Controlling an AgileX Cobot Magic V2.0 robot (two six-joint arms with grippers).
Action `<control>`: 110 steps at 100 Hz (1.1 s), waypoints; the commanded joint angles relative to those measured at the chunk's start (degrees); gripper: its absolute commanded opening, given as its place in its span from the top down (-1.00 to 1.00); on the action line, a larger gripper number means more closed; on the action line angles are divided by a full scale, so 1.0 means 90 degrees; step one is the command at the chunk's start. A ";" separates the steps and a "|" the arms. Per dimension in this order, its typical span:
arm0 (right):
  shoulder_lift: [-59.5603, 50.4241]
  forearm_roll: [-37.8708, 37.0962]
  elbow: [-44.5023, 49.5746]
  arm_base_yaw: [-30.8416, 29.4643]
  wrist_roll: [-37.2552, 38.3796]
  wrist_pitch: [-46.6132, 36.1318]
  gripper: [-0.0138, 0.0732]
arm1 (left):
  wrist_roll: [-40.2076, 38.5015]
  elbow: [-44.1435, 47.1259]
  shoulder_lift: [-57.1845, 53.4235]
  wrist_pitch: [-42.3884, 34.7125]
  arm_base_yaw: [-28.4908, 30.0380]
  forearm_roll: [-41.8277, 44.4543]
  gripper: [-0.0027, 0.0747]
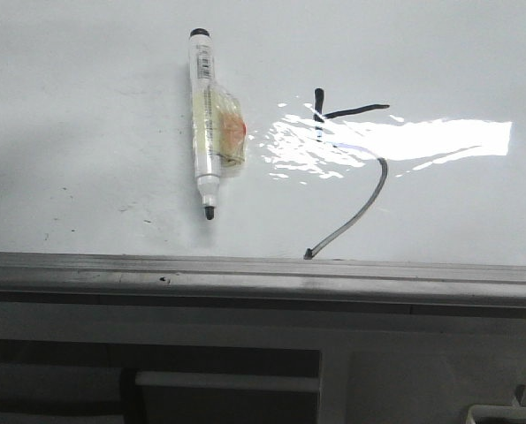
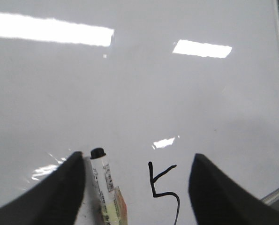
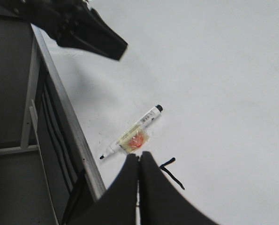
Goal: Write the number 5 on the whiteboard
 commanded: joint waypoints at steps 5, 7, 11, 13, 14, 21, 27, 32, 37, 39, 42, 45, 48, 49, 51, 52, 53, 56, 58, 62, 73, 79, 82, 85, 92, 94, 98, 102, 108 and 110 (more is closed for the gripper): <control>-0.0665 -0.1003 0.0214 -0.0068 0.0877 -0.0123 0.78 | 0.0458 0.0456 -0.1083 -0.0185 0.0002 0.0101 0.59; -0.0816 -0.1247 0.0310 -0.0068 0.1157 -0.0096 0.78 | 0.0458 0.0585 -0.1191 -0.0185 0.0002 0.0101 0.69; -0.1131 -0.1679 0.0516 -0.0068 0.1746 -0.0049 0.78 | 0.0458 0.0794 -0.1485 -0.0185 0.0002 0.0101 0.86; -0.1291 -0.1929 0.0586 -0.0068 0.2034 -0.0017 0.78 | 0.0458 0.0914 -0.1611 -0.0185 0.0002 0.0101 0.95; -0.1345 -0.2093 0.0658 -0.0068 0.2123 -0.0003 0.78 | 0.0458 0.0993 -0.1652 -0.0185 0.0002 0.0101 0.99; -0.1854 -0.2726 0.0993 -0.0068 0.2735 0.0185 0.78 | 0.0458 0.1333 -0.1982 -0.0185 0.0002 0.0089 0.98; -0.2246 -0.2849 0.1205 -0.0068 0.2755 0.0412 0.78 | 0.0458 0.1534 -0.2178 -0.0185 0.0002 0.0089 0.98; -0.2491 -0.2835 0.1364 -0.0068 0.2755 0.0561 0.78 | 0.0458 0.1657 -0.2269 -0.0185 0.0002 0.0080 0.98; -0.2676 -0.2834 0.1467 -0.0068 0.2755 0.0633 0.78 | 0.0458 0.1716 -0.2289 -0.0153 0.0002 0.0080 0.98; -0.2738 -0.2834 0.1508 -0.0068 0.2755 0.0647 0.78 | 0.0458 0.1728 -0.2289 -0.0129 0.0002 0.0080 0.98; -0.2804 -0.2834 0.1547 -0.0068 0.2755 0.0647 0.78 | 0.0458 0.1739 -0.2289 -0.0112 0.0002 0.0080 0.98; -0.2852 -0.2834 0.1577 -0.0068 0.2755 0.0660 0.78 | 0.0458 0.1741 -0.2278 -0.0050 0.0002 0.0080 0.98; -0.2873 -0.2834 0.1615 -0.0068 0.2755 0.0660 0.78 | 0.0458 0.1741 -0.2278 -0.0038 0.0002 0.0080 0.98; -0.2884 -0.2834 0.1627 -0.0068 0.2755 0.0660 0.78 | 0.0458 0.1741 -0.2278 -0.0026 0.0002 0.0080 0.98; -0.2884 -0.2834 0.1643 -0.0068 0.2755 0.0660 0.78 | 0.0458 0.1741 -0.2278 -0.0026 0.0002 0.0080 0.98; -0.2884 -0.2834 0.1655 -0.0068 0.2755 0.0660 0.78 | 0.0458 0.1741 -0.2278 -0.0026 0.0002 0.0080 0.98; -0.2884 -0.2834 0.1656 -0.0068 0.2755 0.0660 0.78 | 0.0458 0.1741 -0.2278 -0.0026 0.0002 0.0080 0.98; -0.2884 -0.2834 0.1683 -0.0068 0.2755 0.0660 0.78 | 0.0458 0.1741 -0.2278 -0.0026 0.0002 0.0080 0.98; -0.2884 -0.2834 0.1696 -0.0068 0.2755 0.0660 0.78 | 0.0458 0.1741 -0.2278 -0.0026 0.0002 0.0080 0.98; -0.2884 -0.2834 0.1712 -0.0068 0.2755 0.0660 0.78 | 0.0458 0.1741 -0.2278 -0.0026 0.0002 0.0080 0.98; -0.2884 -0.2834 0.1739 -0.0068 0.2755 0.0691 0.78 | 0.0458 0.1741 -0.2278 -0.0026 0.0002 0.0080 0.98; -0.2884 -0.2834 0.1739 -0.0068 0.2755 0.0694 0.78 | 0.0458 0.1741 -0.2278 -0.0026 0.0002 0.0080 0.98; -0.2884 -0.2834 0.1739 -0.0068 0.2755 0.0694 0.78 | 0.0458 0.1741 -0.2278 -0.0026 0.0002 0.0080 0.98; -0.2884 -0.2834 0.1739 -0.0068 0.2755 0.0694 0.78 | 0.0458 0.1741 -0.2278 -0.0026 0.0002 0.0080 0.98; -0.2884 -0.2834 0.1739 -0.0068 0.2755 0.0694 0.78 | 0.0458 0.1741 -0.2278 -0.0026 0.0002 0.0080 0.98; -0.2884 -0.2834 0.1739 -0.0068 0.2755 0.0694 0.78 | 0.0458 0.1741 -0.2278 -0.0026 0.0002 0.0080 0.98; -0.2884 -0.2834 0.1739 -0.0068 0.2755 0.0694 0.78 | 0.0458 0.1741 -0.2278 -0.0026 0.0002 0.0080 0.98; -0.2884 -0.2834 0.1739 -0.0068 0.2755 0.0694 0.78 | 0.0458 0.1741 -0.2278 -0.0026 0.0002 0.0080 0.98; -0.2884 -0.2834 0.1739 -0.0068 0.2755 0.0694 0.78 | 0.0458 0.1798 -0.2299 -0.0026 0.0002 0.0080 0.98; -0.2884 -0.2834 0.1739 -0.0068 0.2755 0.0694 0.78 | 0.0458 0.1838 -0.2310 -0.0044 0.0002 0.0080 0.98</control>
